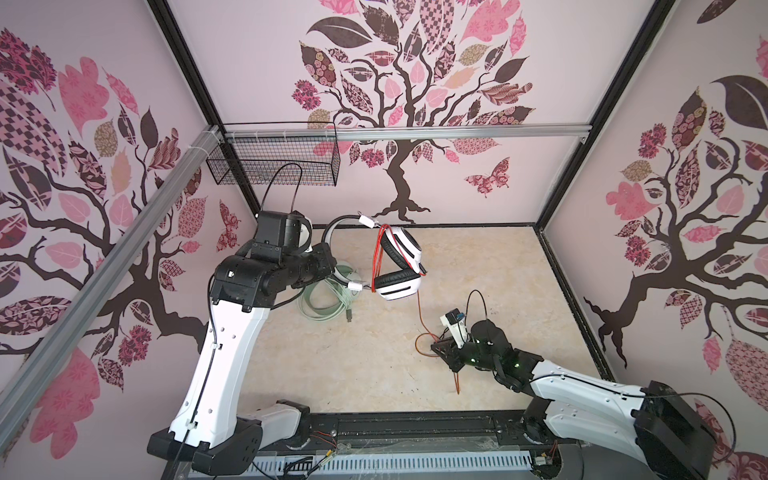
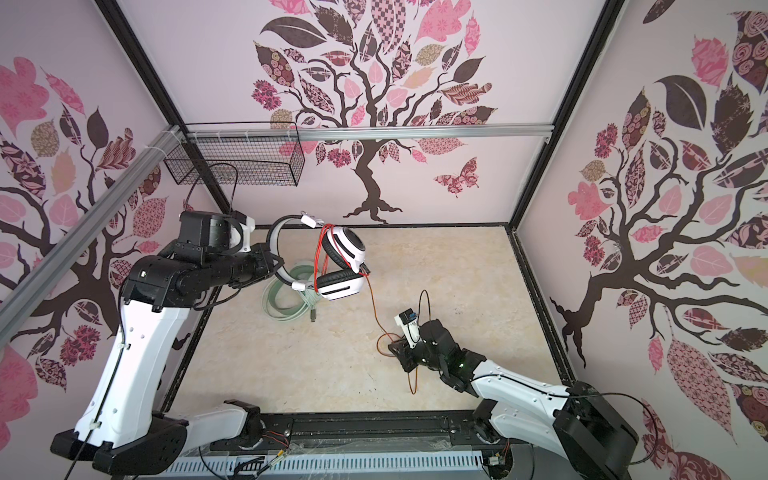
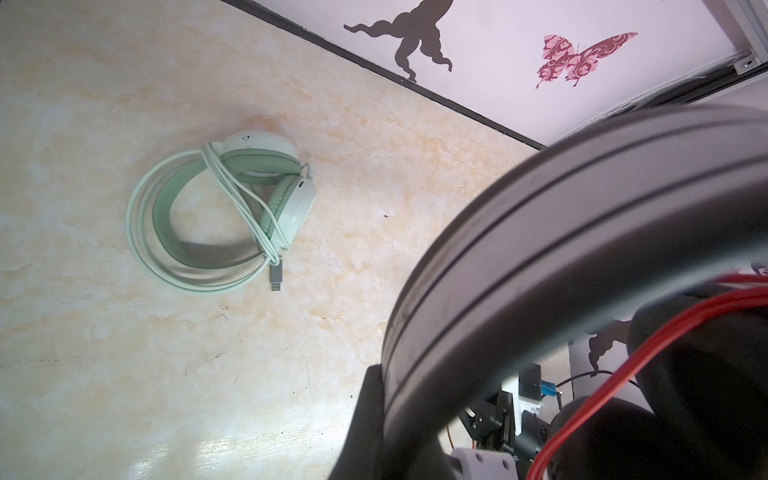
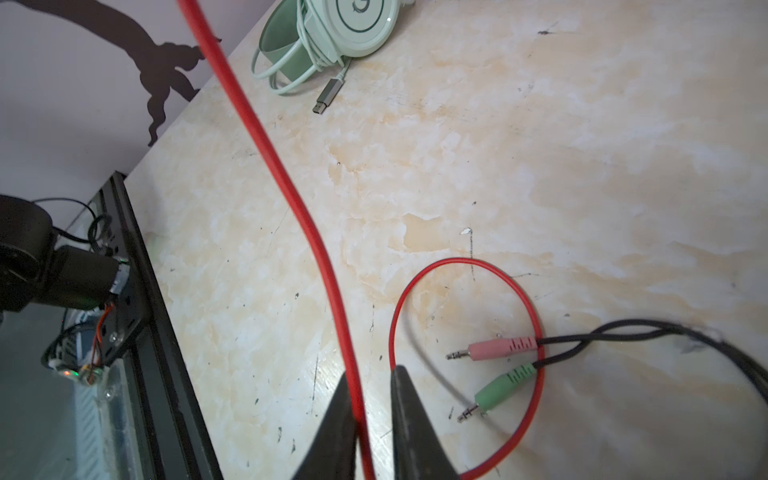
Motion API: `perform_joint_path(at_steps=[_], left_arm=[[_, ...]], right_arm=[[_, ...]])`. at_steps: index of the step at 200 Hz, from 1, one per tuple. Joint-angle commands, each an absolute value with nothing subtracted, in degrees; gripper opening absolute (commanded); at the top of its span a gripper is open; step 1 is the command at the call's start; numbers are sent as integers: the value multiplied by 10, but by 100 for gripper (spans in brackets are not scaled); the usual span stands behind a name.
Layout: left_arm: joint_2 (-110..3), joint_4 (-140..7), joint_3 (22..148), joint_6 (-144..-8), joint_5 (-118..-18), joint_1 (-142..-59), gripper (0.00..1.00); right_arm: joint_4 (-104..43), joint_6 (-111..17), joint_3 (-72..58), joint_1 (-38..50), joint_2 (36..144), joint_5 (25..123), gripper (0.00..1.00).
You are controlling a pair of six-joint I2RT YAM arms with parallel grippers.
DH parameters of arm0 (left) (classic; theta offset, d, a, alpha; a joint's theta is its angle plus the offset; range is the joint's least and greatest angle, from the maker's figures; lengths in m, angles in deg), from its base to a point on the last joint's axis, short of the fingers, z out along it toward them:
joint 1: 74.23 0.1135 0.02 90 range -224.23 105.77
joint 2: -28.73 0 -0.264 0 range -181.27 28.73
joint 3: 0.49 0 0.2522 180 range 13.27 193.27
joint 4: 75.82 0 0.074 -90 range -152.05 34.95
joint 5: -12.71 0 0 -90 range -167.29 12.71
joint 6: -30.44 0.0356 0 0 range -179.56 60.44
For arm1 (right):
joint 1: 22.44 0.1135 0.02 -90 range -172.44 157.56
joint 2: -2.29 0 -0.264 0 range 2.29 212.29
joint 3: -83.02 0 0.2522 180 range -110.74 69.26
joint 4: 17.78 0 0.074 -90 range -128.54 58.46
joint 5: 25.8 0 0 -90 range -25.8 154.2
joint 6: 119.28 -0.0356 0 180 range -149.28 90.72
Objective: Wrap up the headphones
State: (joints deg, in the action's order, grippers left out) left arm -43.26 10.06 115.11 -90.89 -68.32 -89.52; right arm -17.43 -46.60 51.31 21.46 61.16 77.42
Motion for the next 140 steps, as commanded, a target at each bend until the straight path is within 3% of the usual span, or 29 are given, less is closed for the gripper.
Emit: perform_joint_path(at_steps=[1, 25, 43, 90, 140], left_arm=[[-427, 64, 1192, -923, -661, -892, 0], [-428, 65, 1193, -924, -661, -893, 0], [-428, 65, 1192, -926, -660, -892, 0], [-437, 63, 1203, -936, -658, -892, 0], [-458, 21, 1213, -996, -594, -890, 0]], right_arm=[[-187, -466, 520, 213, 598, 780, 20], [-188, -468, 522, 213, 594, 781, 18], [-189, -468, 523, 213, 592, 784, 0], [-186, -472, 520, 213, 601, 780, 0], [-163, -489, 471, 221, 684, 793, 0]])
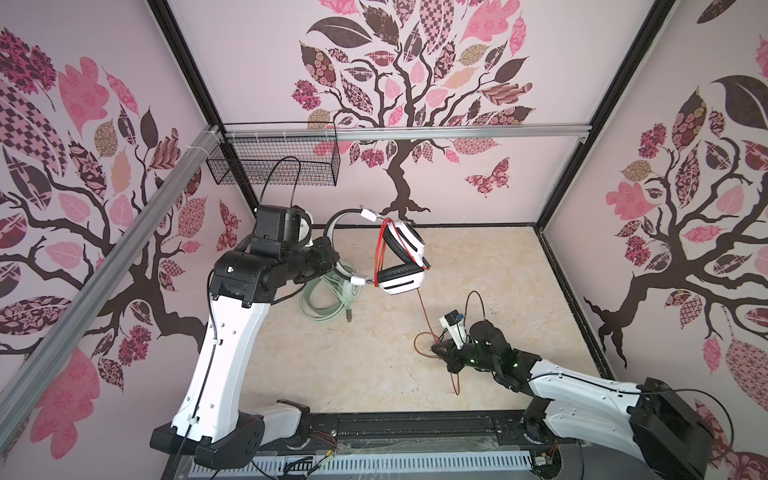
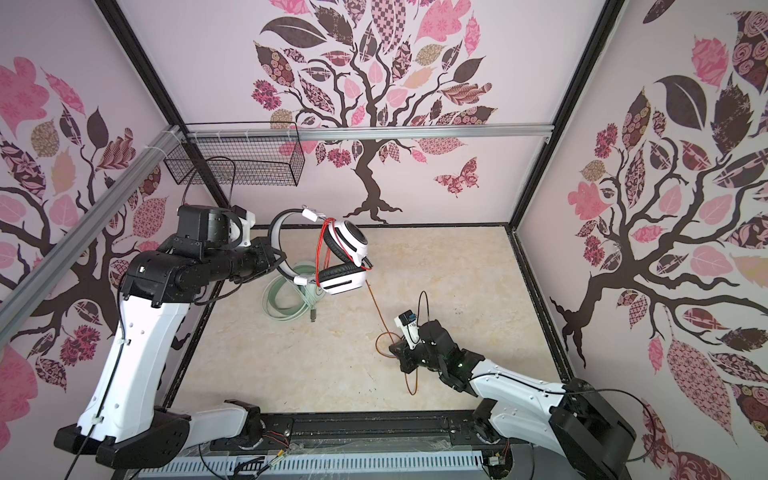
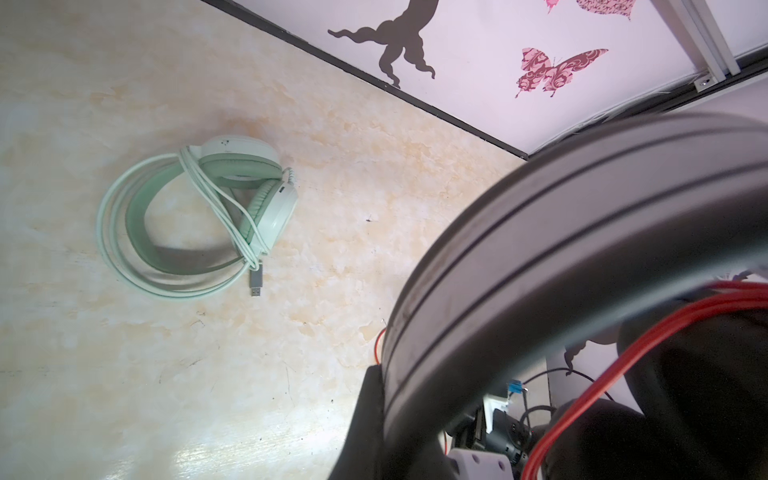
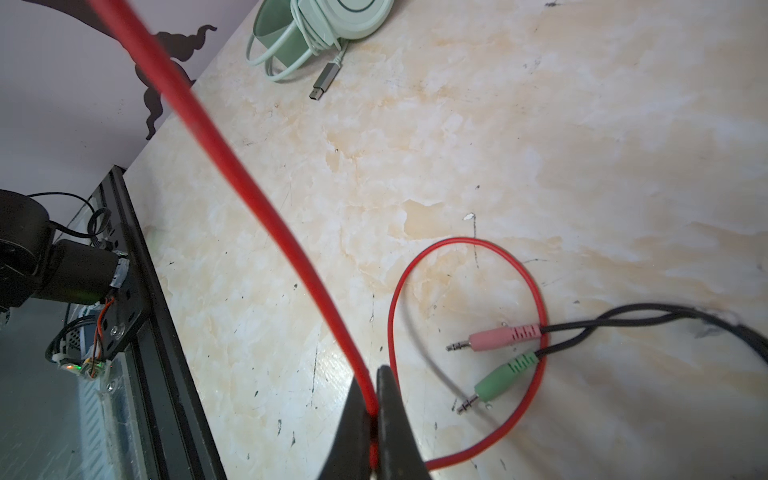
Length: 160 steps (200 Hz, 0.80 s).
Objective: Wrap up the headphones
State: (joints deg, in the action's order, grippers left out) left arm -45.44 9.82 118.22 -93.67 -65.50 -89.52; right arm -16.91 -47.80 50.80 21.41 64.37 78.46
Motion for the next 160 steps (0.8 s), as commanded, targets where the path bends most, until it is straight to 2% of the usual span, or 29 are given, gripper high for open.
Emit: perform_joint_path(at_steps=[1, 57, 94, 129, 160], left_arm=[[-459, 20, 1213, -997, -592, -890, 0], [-484, -65, 1173, -1090, -487, -818, 0], [-503, -55, 1174, -1079, -558, -813, 0], [-509, -48, 1148, -1056, -679, -813, 0], [-520, -46, 1112, -1041, -781, -813, 0]], right_arm=[[-163, -489, 469, 223, 685, 792, 0], [-180, -486, 392, 323, 788, 733, 0], [-238, -486, 355, 390, 789, 687, 0], [-350, -483, 306, 474, 755, 598, 0], [-487, -474, 210, 561, 770, 500, 0]])
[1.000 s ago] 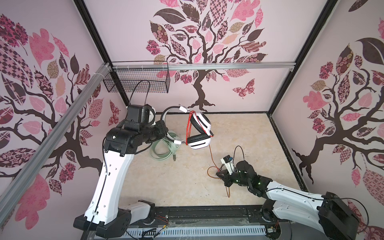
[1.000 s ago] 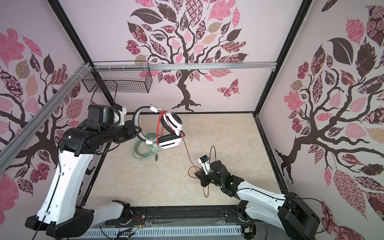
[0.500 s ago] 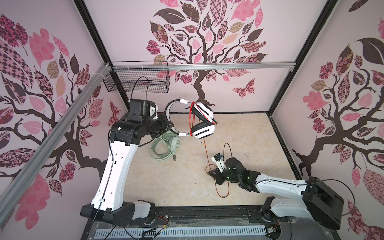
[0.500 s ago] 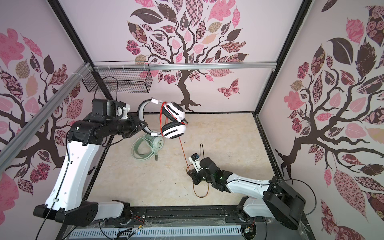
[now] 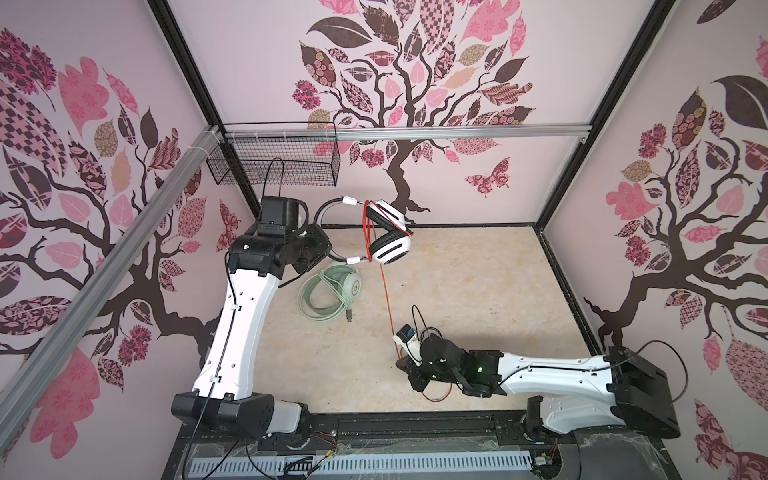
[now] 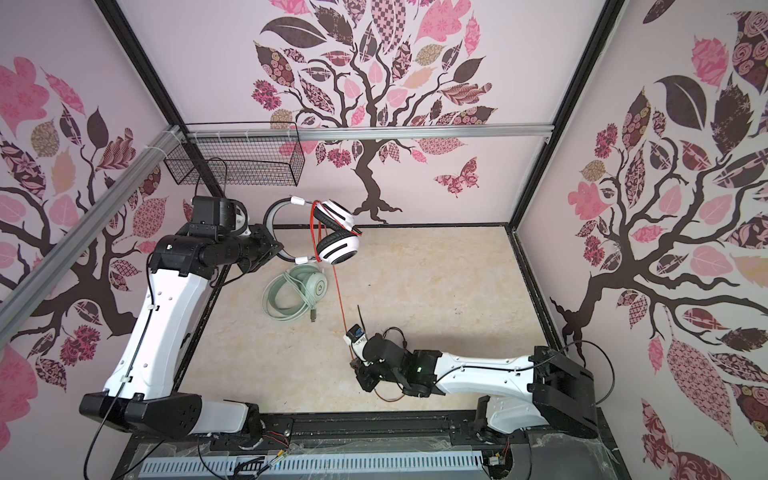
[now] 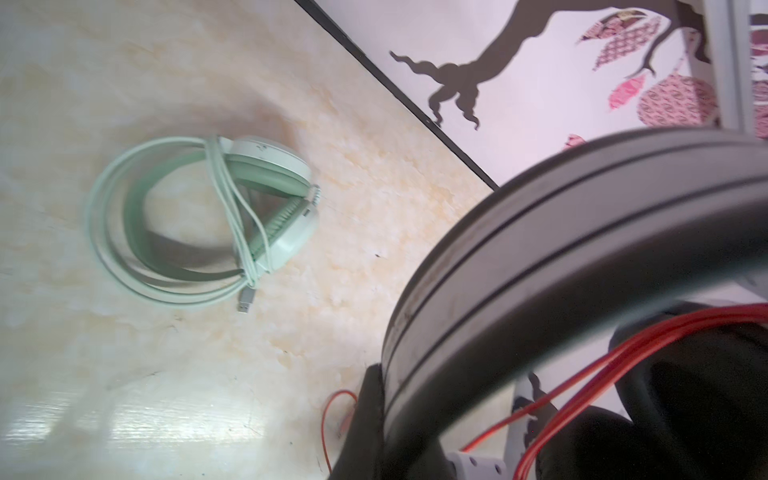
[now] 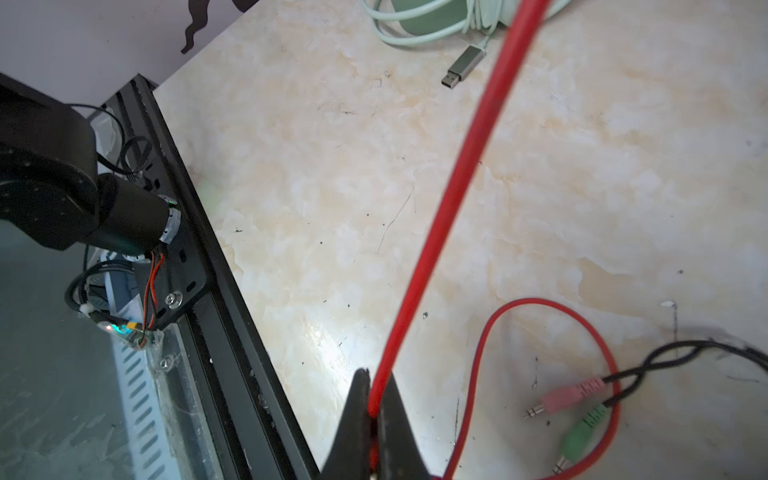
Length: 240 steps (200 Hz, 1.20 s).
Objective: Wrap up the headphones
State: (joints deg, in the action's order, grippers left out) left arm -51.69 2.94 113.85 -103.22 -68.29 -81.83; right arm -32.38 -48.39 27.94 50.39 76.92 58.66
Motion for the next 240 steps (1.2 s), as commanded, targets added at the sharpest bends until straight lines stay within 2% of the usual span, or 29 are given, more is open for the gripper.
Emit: perform_joint_path(at_steps=[1, 48, 88, 134, 176, 215, 240], left_arm=[[-521, -46, 1111, -1041, -783, -813, 0], [-534, -4, 1075, -1037, -884, -814, 0], [-502, 0, 1012, -1023, -913, -827, 0], [-459, 22, 932, -1007, -1012, -918, 0], [-389, 12, 861, -963, -993, -956, 0], [-360, 43, 857, -958, -1024, -1057, 0], [-352, 59, 852, -958, -1033, -1107, 0]], right_arm=[[-491, -473, 207, 561, 771, 498, 0], [-654, -464, 44, 671, 800, 403, 0], [-753, -444, -45, 675, 777, 319, 0], [-823, -403, -112, 673, 764, 195, 0], [-826, -343, -154, 607, 759, 143, 0], [-730, -243, -165, 510, 751, 156, 0], [-684, -188, -176, 486, 770, 135, 0]])
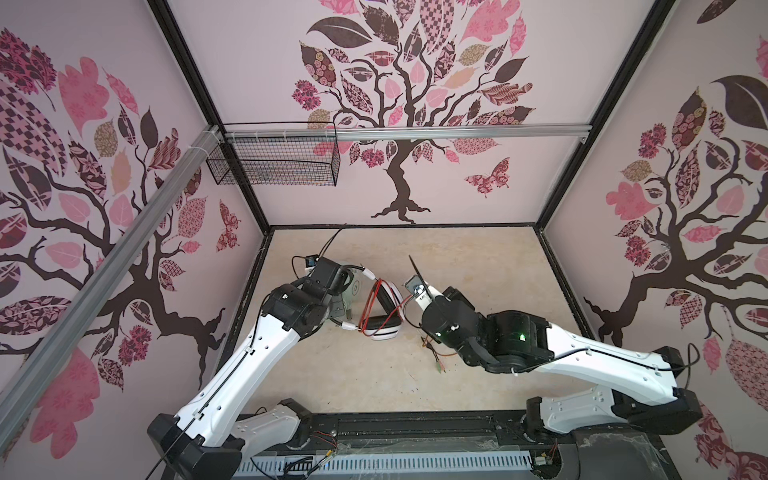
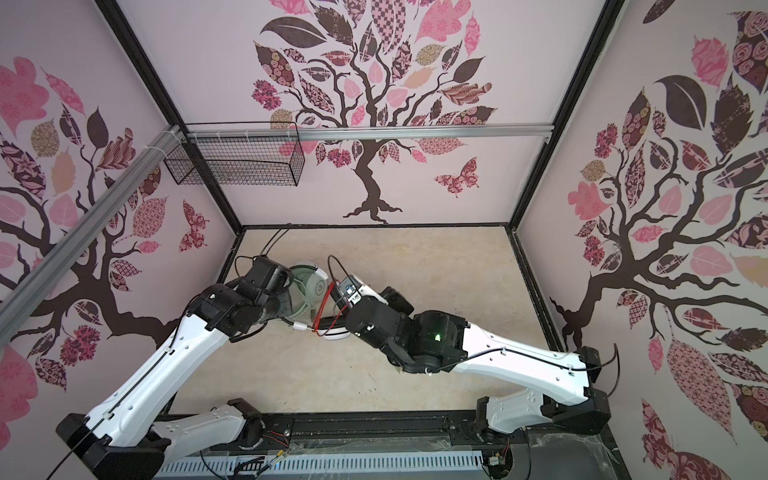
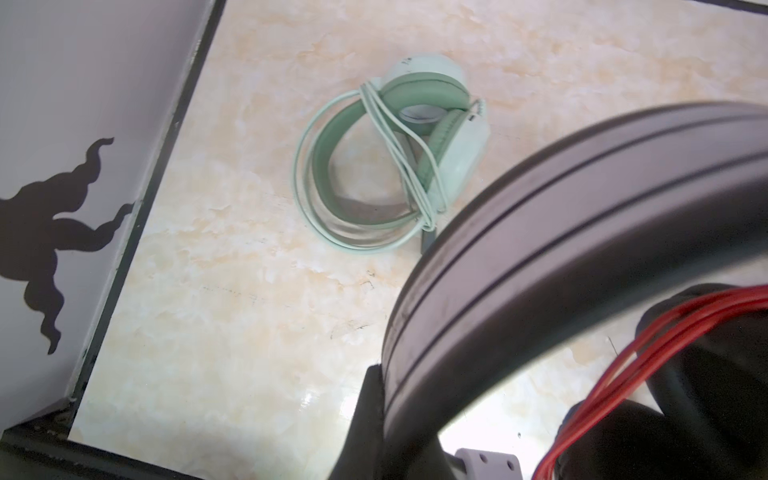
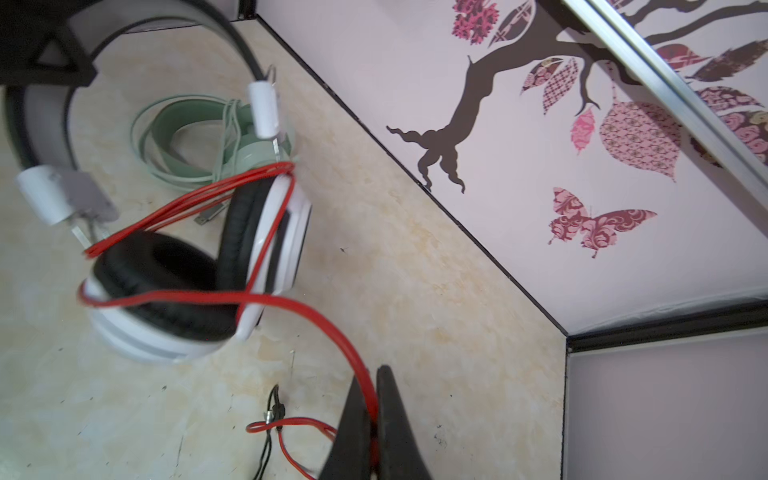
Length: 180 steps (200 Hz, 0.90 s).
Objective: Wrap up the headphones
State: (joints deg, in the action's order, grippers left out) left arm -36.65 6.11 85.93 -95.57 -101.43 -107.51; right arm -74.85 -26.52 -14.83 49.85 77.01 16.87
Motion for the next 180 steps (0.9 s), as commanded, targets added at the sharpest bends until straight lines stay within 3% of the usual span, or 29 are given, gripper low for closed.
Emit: perform_joint_path(at_steps=[1, 27, 81, 180], left_arm=[[-352, 59, 851, -958, -1034, -1108, 0], [-338, 68, 846, -957, -1022, -1135, 0], [-295, 58, 833, -944, -952, -1140, 0], [-245, 12, 865, -931, -769, -1140, 0]], right_arm=[[-682, -186, -176, 485, 771, 133, 0], [-640, -145, -172, 463, 790, 118, 0], [-611, -155, -153, 387, 807, 191, 0], [-469, -245, -25, 225, 818, 631, 0]])
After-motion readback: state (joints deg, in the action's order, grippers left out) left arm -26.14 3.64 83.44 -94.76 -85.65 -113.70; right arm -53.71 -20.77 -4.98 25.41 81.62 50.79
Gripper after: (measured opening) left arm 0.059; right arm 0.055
